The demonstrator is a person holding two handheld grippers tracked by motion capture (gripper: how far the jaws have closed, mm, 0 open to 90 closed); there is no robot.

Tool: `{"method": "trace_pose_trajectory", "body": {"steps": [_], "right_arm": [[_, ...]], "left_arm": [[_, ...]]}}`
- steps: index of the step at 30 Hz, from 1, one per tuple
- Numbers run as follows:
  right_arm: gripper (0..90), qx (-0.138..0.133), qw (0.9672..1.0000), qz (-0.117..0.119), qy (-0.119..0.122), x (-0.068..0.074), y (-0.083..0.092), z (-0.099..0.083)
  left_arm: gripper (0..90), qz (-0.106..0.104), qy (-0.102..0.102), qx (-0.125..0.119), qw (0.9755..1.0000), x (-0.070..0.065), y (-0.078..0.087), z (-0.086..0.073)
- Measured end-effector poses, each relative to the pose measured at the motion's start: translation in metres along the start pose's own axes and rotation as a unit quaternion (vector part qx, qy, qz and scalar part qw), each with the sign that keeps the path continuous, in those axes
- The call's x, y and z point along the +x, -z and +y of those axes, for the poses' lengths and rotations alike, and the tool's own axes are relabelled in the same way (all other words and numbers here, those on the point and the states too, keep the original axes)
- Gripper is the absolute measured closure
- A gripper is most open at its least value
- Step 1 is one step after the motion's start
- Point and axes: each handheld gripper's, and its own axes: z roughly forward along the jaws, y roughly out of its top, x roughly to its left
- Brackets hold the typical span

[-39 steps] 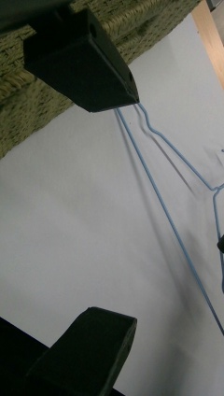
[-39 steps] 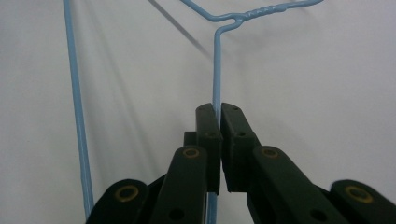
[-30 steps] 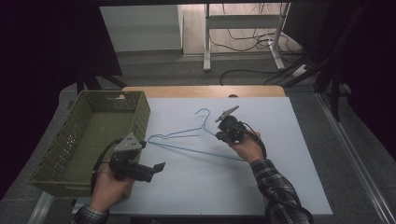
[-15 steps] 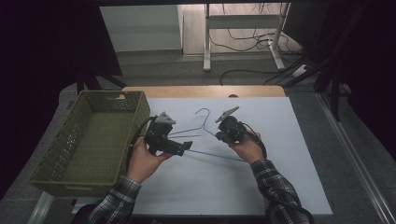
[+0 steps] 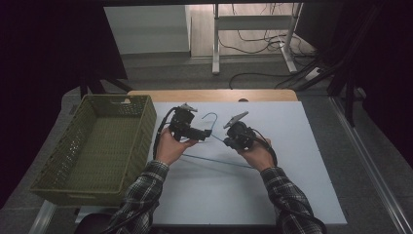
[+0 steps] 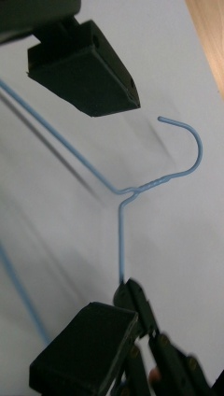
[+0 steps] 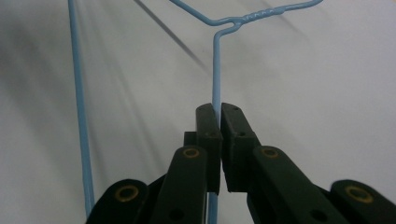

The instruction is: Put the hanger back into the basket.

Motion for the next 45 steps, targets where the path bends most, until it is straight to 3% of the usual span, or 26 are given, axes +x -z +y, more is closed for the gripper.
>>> {"method": "trace_pose_trajectory", "body": {"steps": [4, 7, 12, 18, 22, 28, 33, 36, 39, 43, 44, 45], "right_arm": [[86.7, -0.004, 1.0000, 0.000, 0.002, -0.001, 0.001, 0.000], [86.8, -0.004, 1.0000, 0.000, 0.002, 0.000, 0.001, 0.000], [86.7, -0.003, 1.0000, -0.002, 0.004, 0.000, 0.001, 0.000], [86.7, -0.001, 1.0000, -0.003, 0.004, 0.000, 0.000, 0.000], [86.7, 0.000, 1.0000, -0.004, 0.005, 0.001, -0.001, 0.000], [86.7, -0.001, 1.0000, -0.003, 0.007, 0.002, 0.000, 0.000], [86.7, -0.002, 1.0000, -0.002, 0.008, 0.002, 0.001, 0.000], [86.6, -0.003, 0.9999, 0.000, 0.010, 0.002, 0.000, 0.000], [86.6, 0.002, 1.0000, 0.001, 0.009, 0.003, 0.000, 0.000], [86.4, 0.004, 0.9999, 0.009, 0.010, 0.005, -0.001, -0.001], [86.1, 0.004, 0.9998, 0.016, 0.009, 0.006, -0.002, 0.000], [86.1, 0.004, 0.9998, 0.016, 0.009, 0.006, -0.002, 0.000]], "left_arm": [[7.7, -0.001, 0.004, 0.001, 1.0000, 0.007, -0.016, 0.005], [14.7, 0.001, 0.004, 0.010, 0.9999, 0.012, -0.026, 0.007], [28.2, -0.016, 0.014, 0.010, 0.9997, 0.017, -0.044, 0.008], [42.3, -0.026, 0.018, 0.006, 0.9995, 0.019, -0.056, 0.006], [53.7, -0.033, 0.025, 0.018, 0.9990, 0.021, -0.066, 0.006], [61.0, -0.033, 0.041, 0.019, 0.9984, 0.021, -0.076, 0.005], [64.2, -0.031, 0.049, 0.022, 0.9981, 0.021, -0.080, 0.004], [72.9, -0.037, 0.059, 0.026, 0.9972, 0.020, -0.080, 0.004], [75.7, -0.038, 0.064, 0.025, 0.9969, 0.020, -0.078, 0.004], [81.1, -0.054, 0.095, 0.007, 0.9940, 0.023, -0.071, 0.004], [84.9, -0.068, 0.112, -0.006, 0.9913, 0.022, -0.067, 0.005], [85.6, -0.068, 0.112, -0.006, 0.9913, 0.022, -0.067, 0.005]]}}
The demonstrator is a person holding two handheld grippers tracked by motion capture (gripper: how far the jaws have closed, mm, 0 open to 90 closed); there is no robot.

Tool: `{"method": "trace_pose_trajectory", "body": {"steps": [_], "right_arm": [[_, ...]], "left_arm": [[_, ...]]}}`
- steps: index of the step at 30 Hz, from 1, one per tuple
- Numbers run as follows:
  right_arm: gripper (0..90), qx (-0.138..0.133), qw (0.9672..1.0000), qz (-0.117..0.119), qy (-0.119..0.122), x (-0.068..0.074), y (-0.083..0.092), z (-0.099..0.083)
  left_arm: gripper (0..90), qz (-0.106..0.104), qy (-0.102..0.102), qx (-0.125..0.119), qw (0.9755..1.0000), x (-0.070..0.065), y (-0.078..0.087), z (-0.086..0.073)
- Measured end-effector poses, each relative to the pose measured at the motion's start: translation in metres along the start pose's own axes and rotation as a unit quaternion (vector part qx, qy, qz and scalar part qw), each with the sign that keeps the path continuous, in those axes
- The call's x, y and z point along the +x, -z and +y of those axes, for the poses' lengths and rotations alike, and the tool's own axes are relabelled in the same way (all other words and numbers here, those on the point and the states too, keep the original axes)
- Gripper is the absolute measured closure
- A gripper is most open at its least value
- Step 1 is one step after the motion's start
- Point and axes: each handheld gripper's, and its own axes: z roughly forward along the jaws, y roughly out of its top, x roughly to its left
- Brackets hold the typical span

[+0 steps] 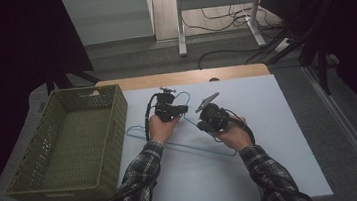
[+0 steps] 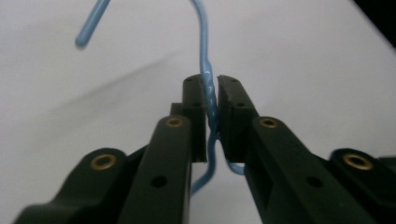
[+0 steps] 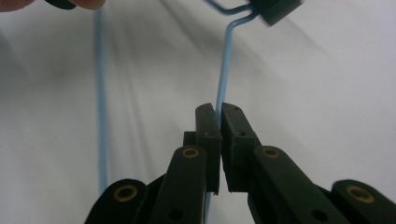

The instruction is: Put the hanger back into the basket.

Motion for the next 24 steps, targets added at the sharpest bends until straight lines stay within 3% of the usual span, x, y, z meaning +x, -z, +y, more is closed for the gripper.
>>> {"method": "trace_pose_trajectory", "body": {"steps": [3, 8, 10, 15, 21, 24], "right_arm": [[85.9, 0.007, 0.9999, -0.009, 0.007, 0.004, -0.001, 0.001], [85.6, -0.010, 0.9999, 0.002, -0.005, 0.001, 0.006, 0.001], [80.4, -0.019, 0.9997, 0.010, -0.009, -0.001, 0.010, 0.001], [72.0, -0.033, 0.9992, 0.013, -0.017, 0.000, 0.018, 0.005], [69.6, -0.037, 0.9992, 0.008, -0.015, 0.003, 0.021, 0.010], [69.3, -0.040, 0.9989, 0.011, -0.021, 0.004, 0.021, 0.012]], "left_arm": [[85.9, 0.013, -0.010, -0.008, 0.9998, -0.007, 0.006, 0.001], [86.1, 0.011, 0.001, -0.033, 0.9994, -0.008, 0.014, -0.003], [86.1, 0.006, 0.007, -0.041, 0.9991, -0.007, 0.017, -0.005], [86.2, 0.011, -0.006, -0.061, 0.9980, -0.016, 0.026, -0.006], [86.2, 0.024, -0.038, -0.079, 0.9959, -0.036, 0.040, -0.006], [86.1, 0.018, -0.040, -0.088, 0.9952, -0.044, 0.044, -0.008]]}}
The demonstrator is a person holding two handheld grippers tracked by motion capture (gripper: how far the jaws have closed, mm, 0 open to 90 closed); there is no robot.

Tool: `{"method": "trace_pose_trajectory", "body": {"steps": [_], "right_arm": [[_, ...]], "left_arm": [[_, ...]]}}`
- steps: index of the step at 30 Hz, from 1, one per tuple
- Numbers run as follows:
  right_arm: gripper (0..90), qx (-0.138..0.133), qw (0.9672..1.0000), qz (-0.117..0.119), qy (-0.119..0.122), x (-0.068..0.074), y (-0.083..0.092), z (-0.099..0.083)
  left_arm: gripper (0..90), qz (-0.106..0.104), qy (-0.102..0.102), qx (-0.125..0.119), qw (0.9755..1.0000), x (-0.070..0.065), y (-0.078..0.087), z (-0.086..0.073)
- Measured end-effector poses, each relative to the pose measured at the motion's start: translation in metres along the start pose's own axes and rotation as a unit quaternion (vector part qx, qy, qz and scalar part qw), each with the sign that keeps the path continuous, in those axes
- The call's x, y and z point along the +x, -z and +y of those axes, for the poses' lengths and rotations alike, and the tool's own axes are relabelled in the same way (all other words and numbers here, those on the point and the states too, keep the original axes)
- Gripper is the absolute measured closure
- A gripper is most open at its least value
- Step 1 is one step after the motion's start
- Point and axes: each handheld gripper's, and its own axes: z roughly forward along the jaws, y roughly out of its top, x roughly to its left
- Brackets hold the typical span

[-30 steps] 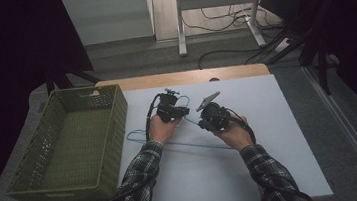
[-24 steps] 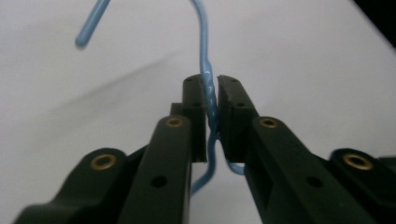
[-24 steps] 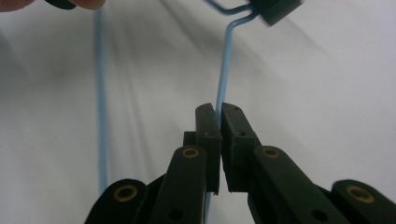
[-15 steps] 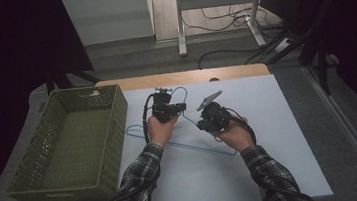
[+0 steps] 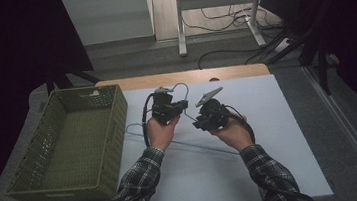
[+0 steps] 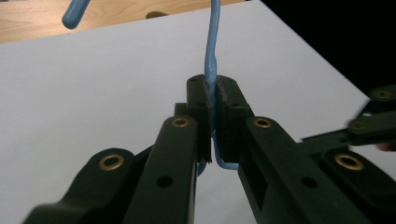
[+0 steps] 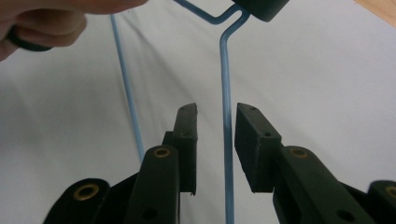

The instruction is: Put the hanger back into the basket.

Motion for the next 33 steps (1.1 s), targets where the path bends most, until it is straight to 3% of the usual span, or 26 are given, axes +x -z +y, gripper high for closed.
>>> {"method": "trace_pose_trajectory", "body": {"steps": [3, 4, 8, 9, 11, 12, 13, 14, 17, 18, 19, 20, 23, 28, 30, 31, 32, 33], "right_arm": [[73.1, 0.002, 1.0000, 0.002, -0.002, 0.000, 0.000, 0.001], [84.7, 0.006, 1.0000, 0.005, -0.002, 0.001, 0.000, 0.001], [86.6, 0.011, 0.9999, 0.009, 0.004, 0.002, 0.002, 0.000], [86.7, 0.009, 0.9999, 0.007, 0.009, 0.003, 0.004, 0.000], [87.0, 0.003, 0.9999, 0.001, 0.015, 0.005, 0.008, -0.001], [87.0, 0.003, 0.9999, 0.001, 0.015, 0.005, 0.008, -0.001], [87.0, 0.000, 0.9999, 0.003, 0.017, 0.003, 0.012, -0.001], [87.0, 0.000, 0.9999, 0.003, 0.017, 0.003, 0.012, -0.001], [87.1, -0.008, 0.9997, 0.005, 0.023, 0.002, 0.022, -0.002], [87.1, -0.008, 0.9997, 0.005, 0.023, 0.002, 0.022, -0.002], [87.1, -0.012, 0.9996, 0.012, 0.023, 0.002, 0.028, -0.003], [87.1, -0.012, 0.9996, 0.012, 0.023, 0.002, 0.028, -0.003], [87.1, -0.021, 0.9993, 0.017, 0.026, 0.002, 0.043, -0.006], [87.0, -0.027, 0.9985, 0.030, 0.037, 0.005, 0.057, -0.008], [87.0, -0.029, 0.9981, 0.036, 0.041, 0.007, 0.063, -0.010], [87.0, -0.032, 0.9976, 0.043, 0.045, 0.010, 0.068, -0.011], [87.0, -0.032, 0.9976, 0.043, 0.045, 0.010, 0.068, -0.011], [87.0, -0.030, 0.9975, 0.046, 0.044, 0.012, 0.069, -0.011]], "left_arm": [[86.1, -0.005, -0.007, -0.007, 0.9999, -0.011, 0.006, -0.002], [86.0, -0.006, -0.006, -0.008, 0.9999, -0.013, 0.007, -0.002], [83.2, -0.008, -0.025, -0.006, 0.9996, -0.018, 0.012, -0.004], [83.2, -0.016, -0.027, 0.001, 0.9995, -0.017, 0.014, -0.004], [60.6, -0.028, -0.033, 0.011, 0.9990, -0.017, 0.020, -0.001], [60.6, -0.029, -0.037, 0.015, 0.9988, -0.017, 0.023, 0.000], [51.9, -0.028, -0.043, 0.020, 0.9985, -0.016, 0.028, 0.002], [51.9, -0.030, -0.047, 0.027, 0.9981, -0.016, 0.033, 0.003], [38.1, -0.024, -0.073, 0.047, 0.9960, -0.015, 0.054, 0.008], [37.2, -0.024, -0.073, 0.047, 0.9960, -0.015, 0.054, 0.008], [35.7, -0.022, -0.084, 0.061, 0.9944, -0.014, 0.068, 0.010], [33.3, -0.022, -0.084, 0.061, 0.9944, -0.014, 0.068, 0.010], [27.6, -0.017, -0.106, 0.080, 0.9910, -0.013, 0.092, 0.010], [25.5, -0.047, -0.119, 0.083, 0.9883, -0.006, 0.122, 0.004], [25.6, -0.063, -0.134, 0.091, 0.9848, -0.006, 0.130, -0.002], [25.7, -0.076, -0.149, 0.100, 0.9809, -0.007, 0.133, -0.007], [25.7, -0.076, -0.149, 0.100, 0.9809, -0.007, 0.133, -0.007], [25.7, -0.081, -0.167, 0.107, 0.9767, -0.009, 0.134, -0.012]]}}
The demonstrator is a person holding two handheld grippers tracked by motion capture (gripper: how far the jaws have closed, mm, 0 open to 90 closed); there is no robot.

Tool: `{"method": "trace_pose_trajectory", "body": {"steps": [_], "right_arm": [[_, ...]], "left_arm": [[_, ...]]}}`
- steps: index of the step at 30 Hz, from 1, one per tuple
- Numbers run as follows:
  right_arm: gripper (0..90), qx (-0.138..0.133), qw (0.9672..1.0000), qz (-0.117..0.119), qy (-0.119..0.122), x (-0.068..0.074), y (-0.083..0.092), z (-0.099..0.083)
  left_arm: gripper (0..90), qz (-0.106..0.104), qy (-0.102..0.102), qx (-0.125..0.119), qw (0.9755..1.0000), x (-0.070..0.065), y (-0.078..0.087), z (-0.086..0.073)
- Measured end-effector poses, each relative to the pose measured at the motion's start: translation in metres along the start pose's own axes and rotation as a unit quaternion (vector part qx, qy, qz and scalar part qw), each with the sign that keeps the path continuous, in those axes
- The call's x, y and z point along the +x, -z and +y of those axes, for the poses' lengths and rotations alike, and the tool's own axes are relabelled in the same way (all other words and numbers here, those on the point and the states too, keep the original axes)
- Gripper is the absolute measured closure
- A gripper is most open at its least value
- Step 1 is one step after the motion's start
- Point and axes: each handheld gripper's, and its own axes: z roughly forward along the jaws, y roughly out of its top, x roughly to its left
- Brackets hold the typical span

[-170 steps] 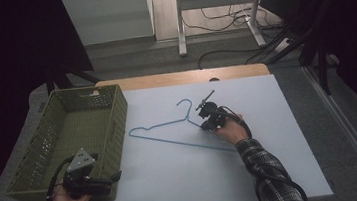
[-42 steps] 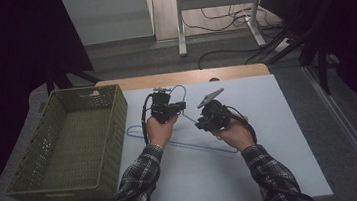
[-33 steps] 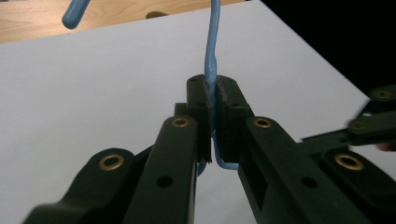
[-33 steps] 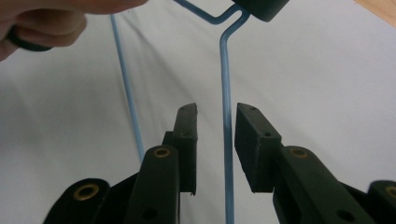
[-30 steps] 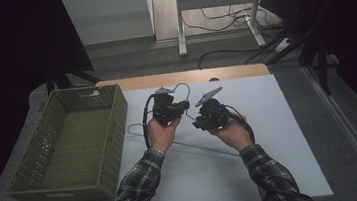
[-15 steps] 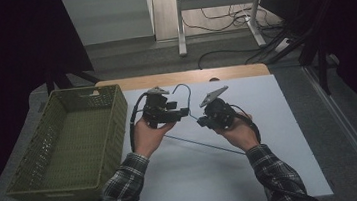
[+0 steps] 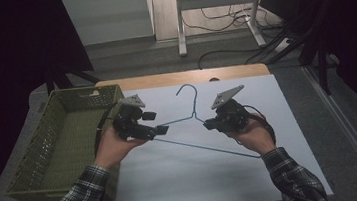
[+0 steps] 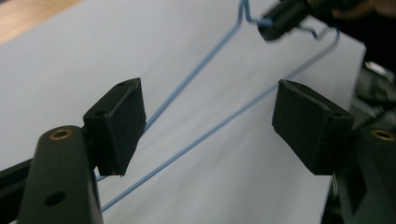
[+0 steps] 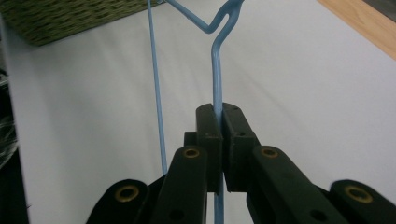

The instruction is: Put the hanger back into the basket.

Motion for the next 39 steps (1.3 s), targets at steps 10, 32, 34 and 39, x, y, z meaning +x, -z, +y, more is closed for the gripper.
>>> {"method": "trace_pose_trajectory", "body": {"steps": [10, 32, 34, 39], "right_arm": [[87.0, 0.000, 0.9984, 0.039, 0.042, 0.027, 0.005, -0.005], [86.9, 0.008, 0.9929, 0.080, 0.087, 0.048, -0.005, -0.001], [86.8, 0.012, 0.9928, 0.078, 0.090, 0.047, -0.007, -0.001], [86.4, 0.021, 0.9917, 0.085, 0.094, 0.046, -0.010, -0.003]], "left_arm": [[41.9, -0.058, -0.047, 0.033, 0.9967, -0.008, -0.007, -0.007], [81.2, -0.142, -0.090, 0.116, 0.9789, -0.005, -0.037, -0.007], [85.1, -0.153, -0.100, 0.122, 0.9756, -0.006, -0.037, -0.007], [87.0, -0.152, -0.093, 0.124, 0.9762, -0.009, -0.038, -0.010]]}}
